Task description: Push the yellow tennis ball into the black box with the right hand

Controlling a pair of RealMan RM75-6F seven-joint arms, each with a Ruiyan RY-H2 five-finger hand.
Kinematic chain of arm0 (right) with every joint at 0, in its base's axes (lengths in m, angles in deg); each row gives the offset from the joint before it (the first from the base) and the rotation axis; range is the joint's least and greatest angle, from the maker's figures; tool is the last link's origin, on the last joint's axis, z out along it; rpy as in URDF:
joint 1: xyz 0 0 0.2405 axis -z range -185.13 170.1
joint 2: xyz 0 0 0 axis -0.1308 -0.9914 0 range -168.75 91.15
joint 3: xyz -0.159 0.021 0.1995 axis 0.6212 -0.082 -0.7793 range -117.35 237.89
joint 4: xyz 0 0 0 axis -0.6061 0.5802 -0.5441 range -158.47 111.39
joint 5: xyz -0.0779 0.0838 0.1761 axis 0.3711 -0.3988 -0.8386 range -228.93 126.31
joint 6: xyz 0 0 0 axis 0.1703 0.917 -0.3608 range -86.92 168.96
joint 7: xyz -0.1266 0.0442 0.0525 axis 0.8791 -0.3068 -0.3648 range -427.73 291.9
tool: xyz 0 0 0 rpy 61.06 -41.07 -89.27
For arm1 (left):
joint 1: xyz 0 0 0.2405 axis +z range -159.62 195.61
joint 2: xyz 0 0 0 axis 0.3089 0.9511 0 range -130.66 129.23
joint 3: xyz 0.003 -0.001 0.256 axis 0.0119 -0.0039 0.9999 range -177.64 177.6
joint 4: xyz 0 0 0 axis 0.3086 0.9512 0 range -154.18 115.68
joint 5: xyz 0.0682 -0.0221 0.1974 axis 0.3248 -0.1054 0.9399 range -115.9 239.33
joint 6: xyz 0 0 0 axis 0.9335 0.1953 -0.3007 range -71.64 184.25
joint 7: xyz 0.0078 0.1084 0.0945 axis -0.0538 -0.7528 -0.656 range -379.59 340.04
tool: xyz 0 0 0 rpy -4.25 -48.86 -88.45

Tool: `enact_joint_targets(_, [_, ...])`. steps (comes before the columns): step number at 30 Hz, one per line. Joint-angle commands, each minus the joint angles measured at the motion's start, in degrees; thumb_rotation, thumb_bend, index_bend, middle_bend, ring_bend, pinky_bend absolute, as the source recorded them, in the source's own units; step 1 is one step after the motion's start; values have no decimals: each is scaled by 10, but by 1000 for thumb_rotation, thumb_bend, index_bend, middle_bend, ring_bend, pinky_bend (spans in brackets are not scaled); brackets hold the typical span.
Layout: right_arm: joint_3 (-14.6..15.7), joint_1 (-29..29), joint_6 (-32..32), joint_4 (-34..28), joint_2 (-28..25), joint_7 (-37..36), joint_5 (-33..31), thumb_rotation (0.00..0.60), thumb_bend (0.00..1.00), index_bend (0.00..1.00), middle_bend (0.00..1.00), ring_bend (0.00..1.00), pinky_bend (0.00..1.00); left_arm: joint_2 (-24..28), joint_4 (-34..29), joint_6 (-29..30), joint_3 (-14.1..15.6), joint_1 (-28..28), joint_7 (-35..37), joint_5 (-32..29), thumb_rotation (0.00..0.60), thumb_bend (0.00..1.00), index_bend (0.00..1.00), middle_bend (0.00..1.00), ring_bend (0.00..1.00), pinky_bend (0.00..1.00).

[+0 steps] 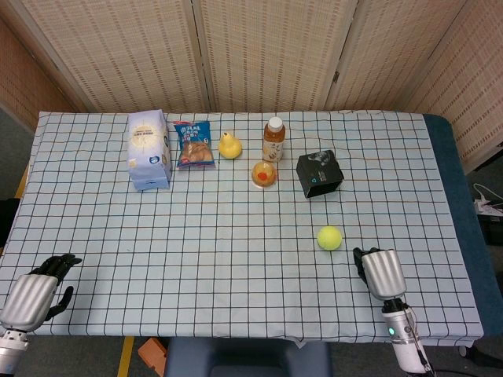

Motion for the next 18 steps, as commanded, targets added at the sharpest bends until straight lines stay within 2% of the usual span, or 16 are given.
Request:
enact_joint_targets(1, [-6,-4,-17,11,15,2,-16,600,867,1000,890,801,1000,0,0,-2,0,-1,-1,-1,600,501,239,192,184,482])
enact_joint_targets(10, [7,-8,-27,43,37,-19,-8,600,867,1000,890,802,1000,0,-2,-4,-1,-1,-4,-4,600,502,239,193,186,483])
enact_joint_targets(18, [8,-19,-40,76,57,-32,-6,600,867,1000,890,802,1000,1,-1,-2,-2,0,-1,-4,600,501,239,193,186,484])
